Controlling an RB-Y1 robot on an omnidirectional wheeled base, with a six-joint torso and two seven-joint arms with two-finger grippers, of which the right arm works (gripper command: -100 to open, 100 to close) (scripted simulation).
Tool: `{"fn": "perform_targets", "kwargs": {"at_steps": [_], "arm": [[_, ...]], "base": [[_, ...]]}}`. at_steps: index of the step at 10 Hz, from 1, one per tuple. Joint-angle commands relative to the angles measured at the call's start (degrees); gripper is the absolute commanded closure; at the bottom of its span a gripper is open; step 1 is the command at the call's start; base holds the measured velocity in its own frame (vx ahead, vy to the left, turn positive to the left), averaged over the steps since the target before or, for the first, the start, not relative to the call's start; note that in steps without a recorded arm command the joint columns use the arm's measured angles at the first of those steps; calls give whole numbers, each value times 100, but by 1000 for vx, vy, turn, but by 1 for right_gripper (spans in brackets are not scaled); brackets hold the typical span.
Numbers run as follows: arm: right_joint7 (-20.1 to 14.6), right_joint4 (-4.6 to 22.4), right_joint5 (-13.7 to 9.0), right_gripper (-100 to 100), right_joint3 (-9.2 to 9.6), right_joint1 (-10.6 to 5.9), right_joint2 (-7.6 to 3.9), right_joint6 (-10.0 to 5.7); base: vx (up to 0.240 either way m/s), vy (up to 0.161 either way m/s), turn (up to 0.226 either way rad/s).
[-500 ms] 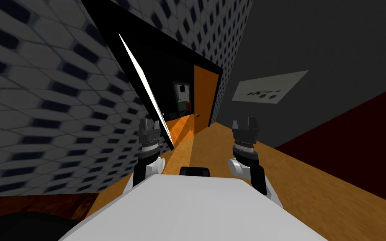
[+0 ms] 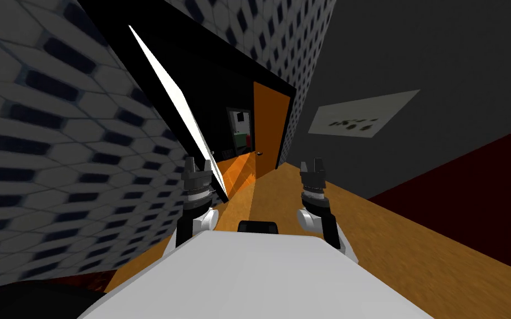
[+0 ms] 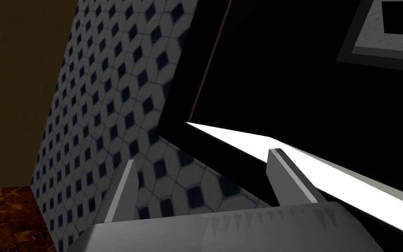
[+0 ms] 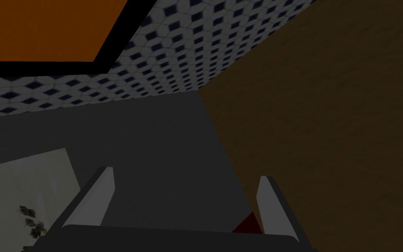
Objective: Push the door open
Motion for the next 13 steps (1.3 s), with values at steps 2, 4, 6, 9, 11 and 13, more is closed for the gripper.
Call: {"fn": "perform_targets", "kwargs": {"at_steps": [2,4,6,9,11,13], "arm": [[-42,336,2,-100,189,-122,-50,-25],[-62,510,2,-100,279,-183,-69,-46],[-93,772,3,-100,415,-276,-98,-79],[-139,1159,5,-100,616,-413,-133,-126],[-174,1464,6,-100,774,-520,-159,-164],[-213,1794,7,-100,945,-637,-180,-204]], "base": [[188,-40,-12],[132,-24,-8],[129,-31,-14],[127,-42,-11],[148,-27,-14],[157,-43,-16]]}}
